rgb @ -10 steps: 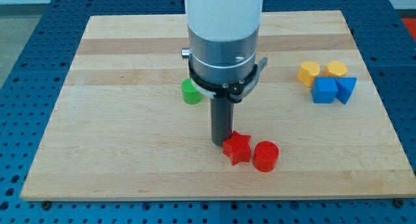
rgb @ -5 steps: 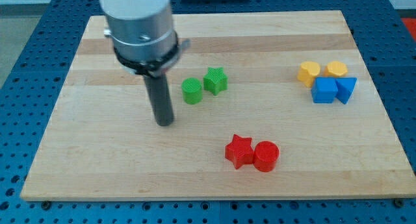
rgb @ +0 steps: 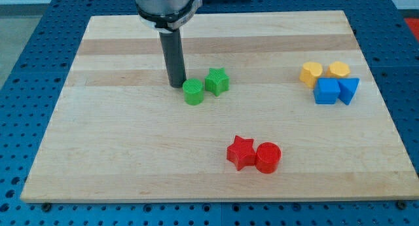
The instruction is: Separate green circle and green star
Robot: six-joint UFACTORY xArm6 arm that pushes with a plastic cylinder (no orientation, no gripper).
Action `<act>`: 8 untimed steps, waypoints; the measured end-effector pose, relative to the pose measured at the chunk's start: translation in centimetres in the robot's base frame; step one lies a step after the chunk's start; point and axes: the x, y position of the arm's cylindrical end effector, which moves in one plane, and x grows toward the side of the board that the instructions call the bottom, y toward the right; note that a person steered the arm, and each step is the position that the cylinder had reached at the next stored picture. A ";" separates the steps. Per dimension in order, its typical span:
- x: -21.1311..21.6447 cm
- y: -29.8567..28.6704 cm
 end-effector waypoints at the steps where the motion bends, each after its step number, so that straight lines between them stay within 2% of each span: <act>1: 2.1 1.0; 5: 1.5 6.1; 8: 7.6 6.9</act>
